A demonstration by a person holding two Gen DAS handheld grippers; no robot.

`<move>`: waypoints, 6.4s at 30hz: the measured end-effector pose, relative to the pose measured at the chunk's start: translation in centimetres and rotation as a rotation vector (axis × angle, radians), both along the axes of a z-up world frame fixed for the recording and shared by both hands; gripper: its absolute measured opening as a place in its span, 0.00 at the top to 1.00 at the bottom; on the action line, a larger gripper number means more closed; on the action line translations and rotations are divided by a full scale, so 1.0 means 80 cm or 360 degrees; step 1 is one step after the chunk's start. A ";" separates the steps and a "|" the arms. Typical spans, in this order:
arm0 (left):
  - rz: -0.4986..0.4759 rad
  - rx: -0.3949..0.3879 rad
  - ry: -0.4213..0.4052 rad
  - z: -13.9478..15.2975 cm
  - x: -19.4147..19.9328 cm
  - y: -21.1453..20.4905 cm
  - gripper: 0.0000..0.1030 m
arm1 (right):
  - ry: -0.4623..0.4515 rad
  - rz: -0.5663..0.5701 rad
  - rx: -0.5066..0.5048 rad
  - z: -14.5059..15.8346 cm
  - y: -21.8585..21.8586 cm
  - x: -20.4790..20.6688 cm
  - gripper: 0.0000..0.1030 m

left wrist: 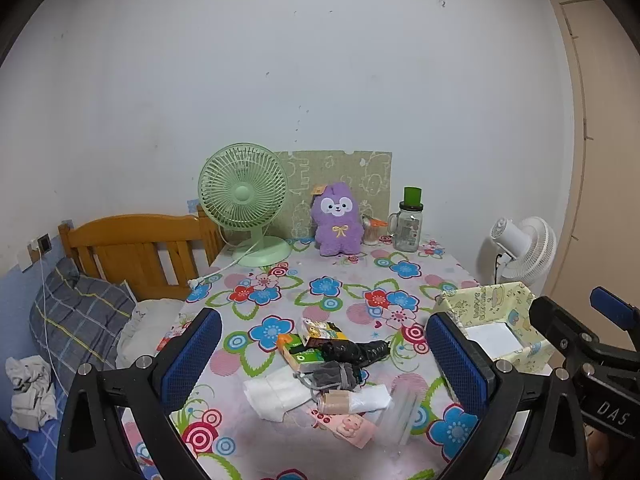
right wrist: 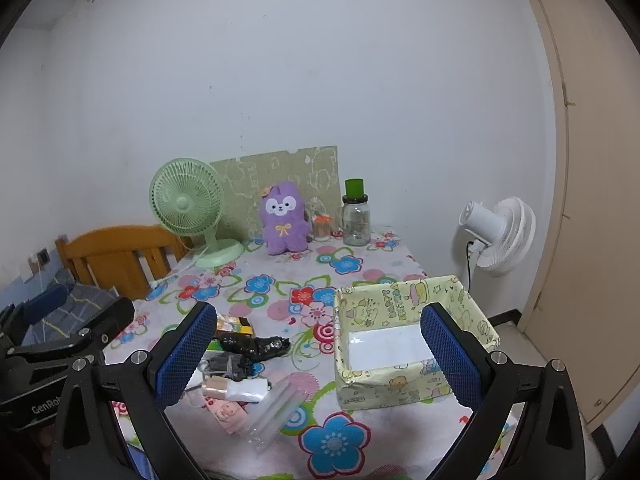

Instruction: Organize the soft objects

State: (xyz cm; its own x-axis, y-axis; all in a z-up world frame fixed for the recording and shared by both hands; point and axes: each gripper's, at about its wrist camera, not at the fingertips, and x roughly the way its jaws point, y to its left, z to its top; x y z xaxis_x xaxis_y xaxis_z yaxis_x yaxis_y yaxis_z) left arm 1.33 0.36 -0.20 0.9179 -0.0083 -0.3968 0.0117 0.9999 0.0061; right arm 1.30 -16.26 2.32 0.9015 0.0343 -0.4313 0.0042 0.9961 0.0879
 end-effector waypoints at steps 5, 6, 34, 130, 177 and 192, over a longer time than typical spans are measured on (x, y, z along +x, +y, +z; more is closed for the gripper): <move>0.0010 -0.0004 -0.0009 0.004 0.012 0.003 0.00 | -0.0023 0.0013 0.0001 -0.001 0.003 0.013 0.00; 0.0008 -0.0004 -0.0015 0.005 0.014 0.004 0.00 | -0.0027 0.0016 0.0006 -0.001 0.003 0.015 0.00; -0.0003 -0.0045 -0.0002 -0.024 0.045 0.013 0.00 | -0.0052 -0.0054 0.0063 -0.029 -0.006 0.034 0.00; -0.0079 0.0023 0.0642 -0.203 0.141 0.042 0.14 | 0.0743 -0.0064 0.0156 -0.219 0.070 0.138 0.20; -0.0381 0.0131 0.0779 -0.222 0.140 -0.027 0.52 | 0.0815 0.0047 0.0139 -0.226 0.061 0.138 0.78; -0.0395 0.0126 0.0739 -0.210 0.133 -0.030 0.82 | 0.0791 0.0062 0.0128 -0.219 0.067 0.132 0.78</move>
